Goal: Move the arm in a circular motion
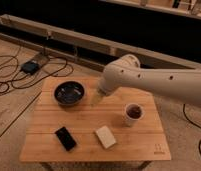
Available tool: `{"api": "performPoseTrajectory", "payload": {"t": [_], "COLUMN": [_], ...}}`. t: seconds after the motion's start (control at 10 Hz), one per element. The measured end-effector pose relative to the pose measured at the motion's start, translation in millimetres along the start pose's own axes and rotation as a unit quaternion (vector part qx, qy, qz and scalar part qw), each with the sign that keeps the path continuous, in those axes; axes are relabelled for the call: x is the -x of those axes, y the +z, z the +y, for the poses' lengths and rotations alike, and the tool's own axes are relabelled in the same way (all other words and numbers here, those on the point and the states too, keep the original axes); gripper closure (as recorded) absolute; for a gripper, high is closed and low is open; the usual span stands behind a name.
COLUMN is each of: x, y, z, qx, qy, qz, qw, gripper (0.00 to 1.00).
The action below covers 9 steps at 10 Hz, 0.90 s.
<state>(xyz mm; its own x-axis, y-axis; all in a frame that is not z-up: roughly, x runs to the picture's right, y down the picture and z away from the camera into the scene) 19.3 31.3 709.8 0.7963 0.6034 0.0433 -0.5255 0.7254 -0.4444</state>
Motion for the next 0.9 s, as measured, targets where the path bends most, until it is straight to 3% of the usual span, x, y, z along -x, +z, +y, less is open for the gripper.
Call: {"api": "performPoseTrajectory", "payload": {"t": [0.2,0.5,0.7,0.9], "x": [-36.8,-62.6,-66.2,-52.1], "y": [-1.4,16.6,35.6,55.3], "z": [-33.5,-88.5,-125.6,-150.9], "qx": [-0.024,-0.061,-0.081,-0.093], "qy": [0.036,0.063,0.073,0.075], "qz": [0.027,0.070,0.094,0.103], "qw": [0.9987,0.9937,0.9896,0.9875], "gripper": [0.20,0.20,0.20,0.20]}}
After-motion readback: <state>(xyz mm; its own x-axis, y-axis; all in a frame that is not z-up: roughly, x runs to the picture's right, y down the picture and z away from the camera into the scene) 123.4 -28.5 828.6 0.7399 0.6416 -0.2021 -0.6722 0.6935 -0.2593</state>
